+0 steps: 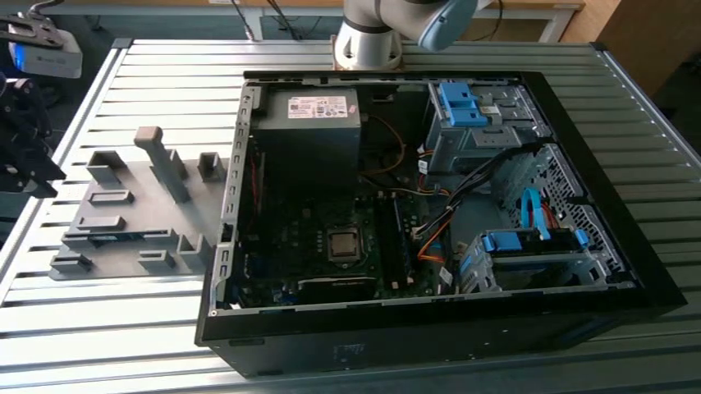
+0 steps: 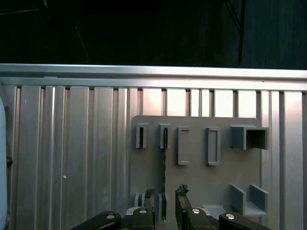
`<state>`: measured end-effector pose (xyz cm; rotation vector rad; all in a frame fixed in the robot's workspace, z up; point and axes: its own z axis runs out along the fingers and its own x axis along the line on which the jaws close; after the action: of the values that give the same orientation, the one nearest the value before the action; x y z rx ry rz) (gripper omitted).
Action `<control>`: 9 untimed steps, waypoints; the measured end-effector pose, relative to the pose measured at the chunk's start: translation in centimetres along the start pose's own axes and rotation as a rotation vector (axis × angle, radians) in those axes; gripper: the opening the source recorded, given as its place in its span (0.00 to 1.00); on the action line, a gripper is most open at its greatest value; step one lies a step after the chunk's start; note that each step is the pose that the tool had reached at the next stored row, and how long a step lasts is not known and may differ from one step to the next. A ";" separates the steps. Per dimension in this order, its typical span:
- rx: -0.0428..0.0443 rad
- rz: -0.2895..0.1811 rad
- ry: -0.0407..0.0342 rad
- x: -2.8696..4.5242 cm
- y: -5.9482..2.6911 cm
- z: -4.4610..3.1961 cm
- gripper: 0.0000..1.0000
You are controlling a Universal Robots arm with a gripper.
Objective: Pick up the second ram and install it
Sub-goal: 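Pick up the second ram and move it above second insertion slot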
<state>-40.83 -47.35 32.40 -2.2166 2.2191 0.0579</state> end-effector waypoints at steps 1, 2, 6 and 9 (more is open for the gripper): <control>0.0000 0.000 0.0000 0.00 0.00 -0.08 0.31; 0.0001 0.000 -0.0001 0.00 0.01 -0.16 0.31; -0.0001 0.000 0.0000 -0.01 0.01 -0.50 0.31; 0.0001 0.000 -0.0001 -0.01 0.01 -0.49 0.31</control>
<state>-40.84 -47.35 32.89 -2.2166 2.2190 0.0579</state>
